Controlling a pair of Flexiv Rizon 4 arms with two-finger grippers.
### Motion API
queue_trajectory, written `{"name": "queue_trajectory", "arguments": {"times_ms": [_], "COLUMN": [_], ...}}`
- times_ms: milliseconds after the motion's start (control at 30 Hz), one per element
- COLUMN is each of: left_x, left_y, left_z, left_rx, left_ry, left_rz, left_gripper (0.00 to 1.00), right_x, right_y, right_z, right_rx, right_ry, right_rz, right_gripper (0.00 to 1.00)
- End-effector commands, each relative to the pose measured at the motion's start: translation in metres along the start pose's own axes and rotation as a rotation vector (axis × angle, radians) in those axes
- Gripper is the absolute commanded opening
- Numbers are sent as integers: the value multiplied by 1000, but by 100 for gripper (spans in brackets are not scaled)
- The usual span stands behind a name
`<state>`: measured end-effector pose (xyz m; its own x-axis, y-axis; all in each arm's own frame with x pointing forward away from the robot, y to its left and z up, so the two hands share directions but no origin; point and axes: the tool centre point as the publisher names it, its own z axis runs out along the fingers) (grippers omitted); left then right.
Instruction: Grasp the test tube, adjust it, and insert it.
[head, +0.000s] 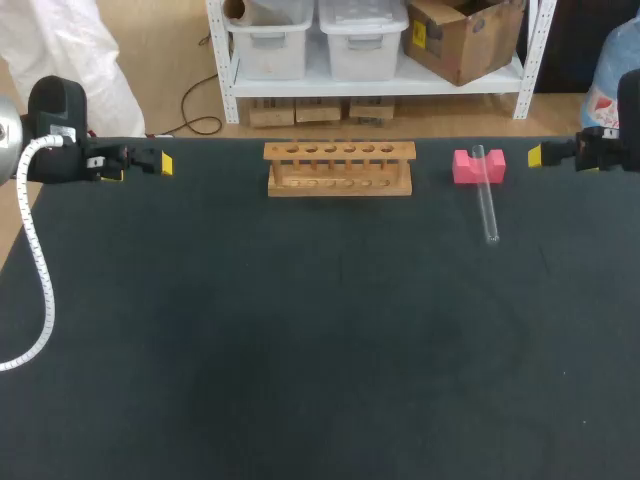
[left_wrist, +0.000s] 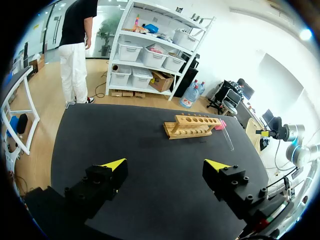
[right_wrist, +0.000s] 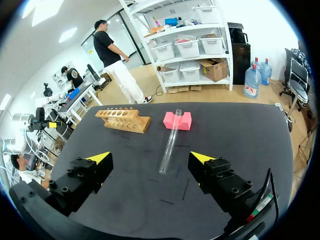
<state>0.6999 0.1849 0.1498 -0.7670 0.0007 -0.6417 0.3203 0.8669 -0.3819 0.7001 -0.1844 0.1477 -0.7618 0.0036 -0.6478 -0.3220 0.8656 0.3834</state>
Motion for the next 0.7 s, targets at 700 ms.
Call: {"name": "queue_trajectory", "arguments": {"times_ms": [700], "left_x": [-8], "left_y": [7], "left_z": [0], "left_rx": [102], "left_ry": [-22], "left_rz": [97], "left_gripper": [100], "right_x": [0], "right_y": [1], "right_z": [-1], "right_rx": [6], "right_ry": [1], "right_rz": [0], "right_gripper": [100]}}
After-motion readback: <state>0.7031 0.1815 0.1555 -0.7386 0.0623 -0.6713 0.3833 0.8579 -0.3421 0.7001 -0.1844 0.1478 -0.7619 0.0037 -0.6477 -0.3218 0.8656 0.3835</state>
